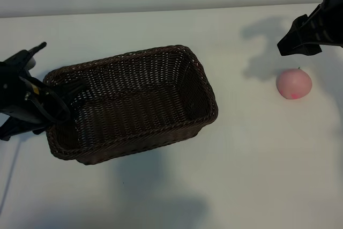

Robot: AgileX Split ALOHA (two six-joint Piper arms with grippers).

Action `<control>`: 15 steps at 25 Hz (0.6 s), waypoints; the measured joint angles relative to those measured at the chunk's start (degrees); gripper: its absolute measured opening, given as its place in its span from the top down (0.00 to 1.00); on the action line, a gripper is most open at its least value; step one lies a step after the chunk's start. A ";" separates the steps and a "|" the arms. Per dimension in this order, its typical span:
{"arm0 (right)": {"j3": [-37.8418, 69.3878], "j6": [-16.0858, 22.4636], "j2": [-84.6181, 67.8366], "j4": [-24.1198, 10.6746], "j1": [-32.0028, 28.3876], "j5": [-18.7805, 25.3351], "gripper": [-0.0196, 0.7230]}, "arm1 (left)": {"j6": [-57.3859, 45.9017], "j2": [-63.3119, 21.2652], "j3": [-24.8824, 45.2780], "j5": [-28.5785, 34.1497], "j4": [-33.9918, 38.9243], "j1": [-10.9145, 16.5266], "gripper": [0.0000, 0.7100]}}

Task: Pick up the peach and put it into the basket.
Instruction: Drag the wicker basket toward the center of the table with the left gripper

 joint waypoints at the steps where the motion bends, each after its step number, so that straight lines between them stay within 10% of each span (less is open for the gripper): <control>1: 0.00 0.00 0.00 0.00 0.00 0.00 0.17 | 0.00 -0.58 0.13 -0.33 -0.58 0.00 0.54; 15: 0.00 0.06 0.00 0.00 0.00 0.00 0.17 | 4.68 -10.58 0.19 -3.19 -7.85 2.04 0.54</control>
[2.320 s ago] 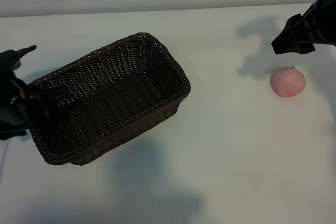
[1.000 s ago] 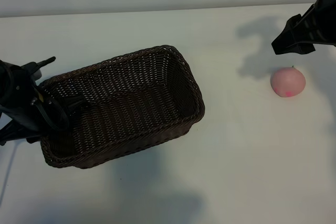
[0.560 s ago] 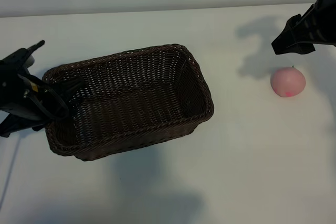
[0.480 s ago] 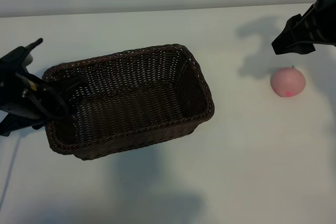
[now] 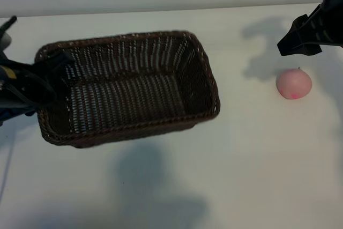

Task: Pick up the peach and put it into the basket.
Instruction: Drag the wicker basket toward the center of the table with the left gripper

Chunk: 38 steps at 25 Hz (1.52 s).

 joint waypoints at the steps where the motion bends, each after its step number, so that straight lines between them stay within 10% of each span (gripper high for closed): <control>1: 0.00 0.00 0.00 0.00 0.00 0.00 0.17 | 1.58 -0.52 0.00 -0.04 -1.62 0.39 0.54; 10: 0.00 0.24 0.02 0.00 0.00 0.00 0.17 | 21.83 0.31 -0.39 -2.18 -20.41 1.27 0.54; 24: 0.00 0.42 0.02 0.00 0.00 0.06 0.17 | 27.32 16.62 -18.96 1.34 -22.71 1.27 0.54; 38: 0.00 1.27 0.02 0.00 0.00 0.12 0.17 | 38.75 30.15 -21.82 -0.04 -33.97 -0.75 0.54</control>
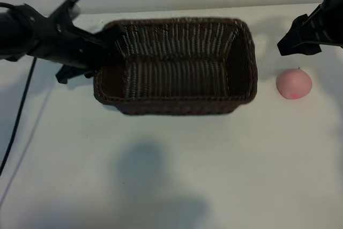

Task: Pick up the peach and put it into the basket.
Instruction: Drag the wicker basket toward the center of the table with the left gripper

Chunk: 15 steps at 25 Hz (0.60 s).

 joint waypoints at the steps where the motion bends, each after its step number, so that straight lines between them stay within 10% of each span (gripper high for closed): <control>1: 0.00 0.00 0.00 0.00 0.00 0.00 0.17 | 0.17 0.84 0.00 -0.05 -0.06 -0.04 0.54; 15: 0.00 0.04 0.00 0.00 0.00 0.00 0.17 | 0.56 2.48 0.00 -0.48 -0.77 -0.29 0.54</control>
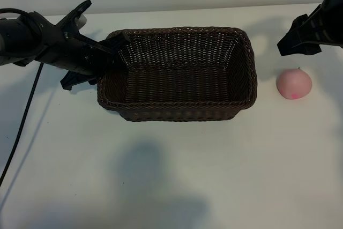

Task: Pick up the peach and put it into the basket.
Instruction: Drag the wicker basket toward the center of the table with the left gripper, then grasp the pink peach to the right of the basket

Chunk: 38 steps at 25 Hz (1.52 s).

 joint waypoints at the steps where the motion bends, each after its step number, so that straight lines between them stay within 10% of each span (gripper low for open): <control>1: 0.00 0.00 0.00 0.00 0.00 0.00 0.17 | 0.16 0.00 0.00 0.00 0.00 0.00 0.54; 11: 0.00 0.07 0.00 0.00 0.00 0.01 0.17 | 2.37 -0.76 -0.19 1.68 0.77 -0.11 0.02; 25: 0.00 0.07 0.00 0.00 0.00 1.17 0.17 | -1.91 -12.14 -0.49 10.60 20.84 -0.23 0.07; 33: 0.00 0.09 0.00 0.00 0.00 1.17 0.17 | -8.62 -18.58 -10.44 27.66 42.01 0.51 0.11; 38: 0.00 0.14 0.00 0.00 0.00 1.17 0.17 | -6.81 -18.77 -18.57 39.13 50.14 5.60 0.15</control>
